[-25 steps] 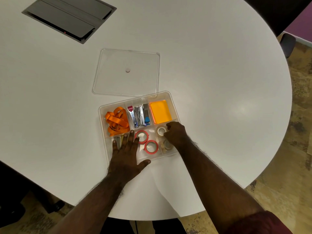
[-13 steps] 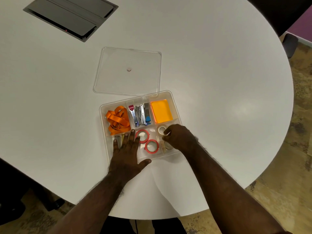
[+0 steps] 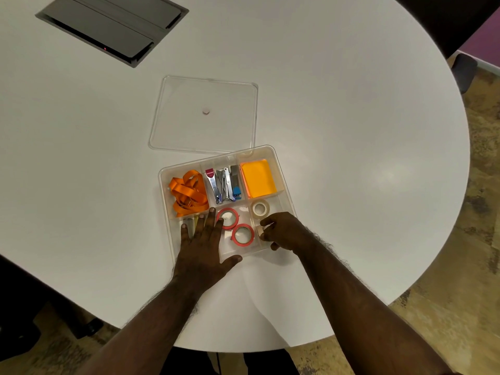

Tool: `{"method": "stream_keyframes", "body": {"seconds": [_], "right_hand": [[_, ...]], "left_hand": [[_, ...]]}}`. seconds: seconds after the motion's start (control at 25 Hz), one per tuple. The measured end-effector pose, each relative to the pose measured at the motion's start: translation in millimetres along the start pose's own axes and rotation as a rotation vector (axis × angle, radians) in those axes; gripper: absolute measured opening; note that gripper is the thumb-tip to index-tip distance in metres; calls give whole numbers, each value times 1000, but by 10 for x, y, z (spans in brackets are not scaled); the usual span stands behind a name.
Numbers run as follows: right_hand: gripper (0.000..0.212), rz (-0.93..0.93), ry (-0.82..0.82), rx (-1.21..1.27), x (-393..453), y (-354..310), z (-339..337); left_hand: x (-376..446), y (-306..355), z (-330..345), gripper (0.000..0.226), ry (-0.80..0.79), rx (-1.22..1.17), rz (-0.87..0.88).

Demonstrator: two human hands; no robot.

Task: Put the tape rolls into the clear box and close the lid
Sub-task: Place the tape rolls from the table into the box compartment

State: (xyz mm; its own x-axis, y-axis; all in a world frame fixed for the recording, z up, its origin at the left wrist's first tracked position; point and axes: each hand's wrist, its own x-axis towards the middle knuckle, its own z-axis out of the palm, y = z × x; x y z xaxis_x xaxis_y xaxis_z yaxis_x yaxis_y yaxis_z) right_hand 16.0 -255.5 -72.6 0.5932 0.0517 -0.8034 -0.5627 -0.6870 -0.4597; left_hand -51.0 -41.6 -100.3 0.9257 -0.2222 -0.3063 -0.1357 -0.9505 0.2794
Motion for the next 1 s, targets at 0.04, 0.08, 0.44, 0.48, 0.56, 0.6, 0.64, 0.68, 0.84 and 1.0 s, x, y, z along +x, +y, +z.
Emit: {"method": "stream_keyframes", "body": {"seconds": [0.04, 0.08, 0.44, 0.48, 0.56, 0.6, 0.64, 0.68, 0.84, 1.0], "right_hand": [[41, -5, 10, 14, -19, 4, -8], [41, -19, 20, 19, -44, 6, -25], [38, -273, 353, -414, -168, 54, -206], [35, -313, 377, -504, -163, 63, -139], [32, -381, 411, -628, -156, 84, -18], [32, -393, 416, -655, -144, 96, 22], [34, -389, 414, -673, -133, 105, 50], [35, -371, 402, -692, -118, 105, 70], [37, -322, 331, -669, -86, 88, 82], [33, -315, 422, -536, -34, 102, -162]], "left_hand": [[-1, 2, -3, 101, 5, -2, 3], [-4, 4, -3, 101, 7, -3, 6], [15, -7, 18, 103, -18, 26, -10], [17, -6, 16, 103, -19, 24, -12], [16, -2, 9, 103, -27, 24, -17], [15, 2, 7, 103, -31, 29, -20], [13, 6, 5, 103, -30, 32, -20], [12, 9, 3, 104, -26, 32, -19], [8, 9, -6, 103, -15, 30, -12], [9, 0, 5, 102, -18, 28, -9]]}}
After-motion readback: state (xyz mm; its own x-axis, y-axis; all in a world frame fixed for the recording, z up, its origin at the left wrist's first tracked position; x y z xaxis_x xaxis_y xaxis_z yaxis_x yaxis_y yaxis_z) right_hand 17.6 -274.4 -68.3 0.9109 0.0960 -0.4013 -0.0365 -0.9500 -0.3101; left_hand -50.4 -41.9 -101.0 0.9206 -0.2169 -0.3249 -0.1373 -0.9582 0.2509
